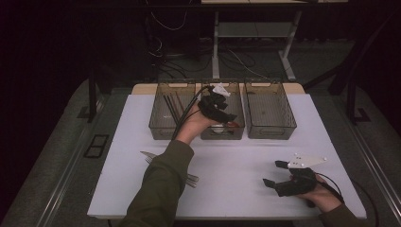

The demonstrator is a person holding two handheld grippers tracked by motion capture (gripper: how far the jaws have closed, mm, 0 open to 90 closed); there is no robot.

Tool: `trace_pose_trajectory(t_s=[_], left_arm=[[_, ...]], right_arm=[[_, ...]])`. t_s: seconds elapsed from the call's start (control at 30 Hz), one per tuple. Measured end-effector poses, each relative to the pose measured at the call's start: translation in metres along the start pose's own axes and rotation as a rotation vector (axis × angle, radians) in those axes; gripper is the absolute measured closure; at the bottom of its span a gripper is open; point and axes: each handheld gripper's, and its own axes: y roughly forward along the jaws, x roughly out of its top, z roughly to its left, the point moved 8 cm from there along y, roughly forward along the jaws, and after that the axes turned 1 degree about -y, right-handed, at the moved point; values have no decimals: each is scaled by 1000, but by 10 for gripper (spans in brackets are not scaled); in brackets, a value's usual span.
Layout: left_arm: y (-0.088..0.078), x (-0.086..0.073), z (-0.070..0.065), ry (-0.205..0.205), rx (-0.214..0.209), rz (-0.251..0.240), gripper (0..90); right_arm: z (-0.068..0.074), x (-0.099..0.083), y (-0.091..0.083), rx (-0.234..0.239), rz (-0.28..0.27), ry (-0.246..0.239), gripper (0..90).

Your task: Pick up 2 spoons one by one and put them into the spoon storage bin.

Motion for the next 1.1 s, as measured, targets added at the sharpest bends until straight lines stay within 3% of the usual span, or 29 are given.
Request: trace_pose_trajectory(t_s=[0.37,0.67,1.1], left_arm=[[-31,-20,-19,-3,6,-25,249],[-51,-44,-33,-17,-8,-63,222],[-75,-97,-48,-72,10,-77,252]], right_arm=[[0,0,1,-1,3,0,141],[0,0,1,-1,4,0,141],[0,0,1,-3,10,4,141]])
